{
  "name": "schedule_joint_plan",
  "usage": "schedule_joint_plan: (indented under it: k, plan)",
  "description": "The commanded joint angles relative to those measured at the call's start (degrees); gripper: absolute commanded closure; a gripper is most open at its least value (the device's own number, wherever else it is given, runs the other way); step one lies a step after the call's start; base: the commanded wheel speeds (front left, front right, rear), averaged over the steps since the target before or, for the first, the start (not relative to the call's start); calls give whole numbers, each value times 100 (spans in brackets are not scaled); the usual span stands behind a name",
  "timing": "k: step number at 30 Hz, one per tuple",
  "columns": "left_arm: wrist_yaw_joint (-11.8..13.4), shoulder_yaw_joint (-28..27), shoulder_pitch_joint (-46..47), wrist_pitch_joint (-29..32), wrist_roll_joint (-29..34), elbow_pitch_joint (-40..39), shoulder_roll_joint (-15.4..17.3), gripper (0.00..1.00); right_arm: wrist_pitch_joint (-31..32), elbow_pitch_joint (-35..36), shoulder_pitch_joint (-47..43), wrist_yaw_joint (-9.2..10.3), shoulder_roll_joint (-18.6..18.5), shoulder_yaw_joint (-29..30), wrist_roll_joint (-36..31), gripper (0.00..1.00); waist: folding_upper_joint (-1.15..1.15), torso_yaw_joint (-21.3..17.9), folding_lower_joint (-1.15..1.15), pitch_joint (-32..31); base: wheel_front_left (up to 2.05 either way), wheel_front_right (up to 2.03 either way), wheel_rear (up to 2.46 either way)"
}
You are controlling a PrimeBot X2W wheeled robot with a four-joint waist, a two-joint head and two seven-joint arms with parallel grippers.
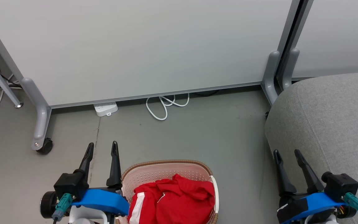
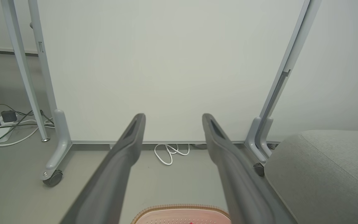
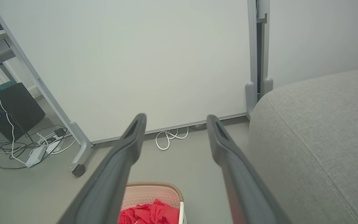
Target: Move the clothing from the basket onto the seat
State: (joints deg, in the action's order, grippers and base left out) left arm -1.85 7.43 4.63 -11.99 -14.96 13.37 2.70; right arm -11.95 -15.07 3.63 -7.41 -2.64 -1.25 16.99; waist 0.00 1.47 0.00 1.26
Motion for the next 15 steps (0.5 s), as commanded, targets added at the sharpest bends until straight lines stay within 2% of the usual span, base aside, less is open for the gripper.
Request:
schedule_joint_plan:
  k: [1,15]
  plan:
    - [-5,17,98,-51,131,1,25,0,-57,12,86,-11,-36,-17,-120,0,0,2,0,2,0,0,0]
    - [-8,142,91,-203,685,104,25,0,-207,-49,76,-12,-38,-78,-749,0,0,31,0,38,0,0,0]
